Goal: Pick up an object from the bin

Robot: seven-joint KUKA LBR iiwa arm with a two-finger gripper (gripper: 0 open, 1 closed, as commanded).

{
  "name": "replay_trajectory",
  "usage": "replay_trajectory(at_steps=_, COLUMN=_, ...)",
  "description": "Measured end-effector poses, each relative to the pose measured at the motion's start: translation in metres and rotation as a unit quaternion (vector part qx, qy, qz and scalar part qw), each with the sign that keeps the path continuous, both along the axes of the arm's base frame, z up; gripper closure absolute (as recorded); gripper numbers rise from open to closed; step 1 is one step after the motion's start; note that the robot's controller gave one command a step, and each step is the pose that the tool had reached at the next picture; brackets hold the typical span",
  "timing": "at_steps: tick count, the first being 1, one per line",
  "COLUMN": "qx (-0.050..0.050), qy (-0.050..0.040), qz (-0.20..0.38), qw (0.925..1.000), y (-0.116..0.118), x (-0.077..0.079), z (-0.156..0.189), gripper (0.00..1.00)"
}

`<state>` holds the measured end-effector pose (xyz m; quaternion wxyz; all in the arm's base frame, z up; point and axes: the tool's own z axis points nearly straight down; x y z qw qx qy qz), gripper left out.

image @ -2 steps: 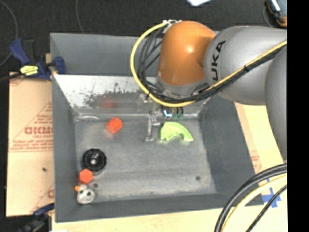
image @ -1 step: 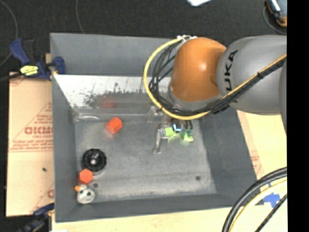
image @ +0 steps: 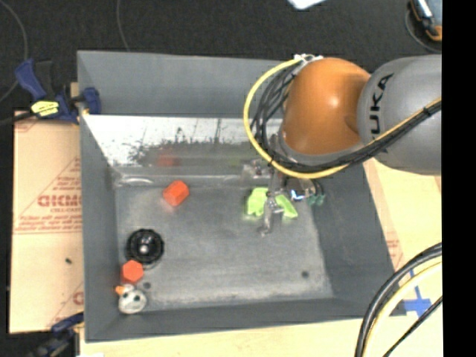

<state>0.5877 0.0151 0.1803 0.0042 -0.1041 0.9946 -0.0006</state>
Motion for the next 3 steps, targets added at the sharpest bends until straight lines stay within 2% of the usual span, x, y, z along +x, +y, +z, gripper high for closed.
replay_trajectory(at_steps=1, qx=0.000, qy=0.0034, qz=-0.004, qw=1.0000, y=-0.028, x=-0.041, z=-0.035, gripper=0.00)
replay_trajectory(at_steps=2, qx=-0.001, qy=-0.0030, qz=0.043, qw=0.9991, y=-0.067, x=0.033, z=-0.048, gripper=0.00)
replay_trajectory(at_steps=3, qx=0.000, qy=-0.0013, qz=0.003, qw=1.0000, y=-0.070, x=0.051, z=-0.052, gripper=0.00)
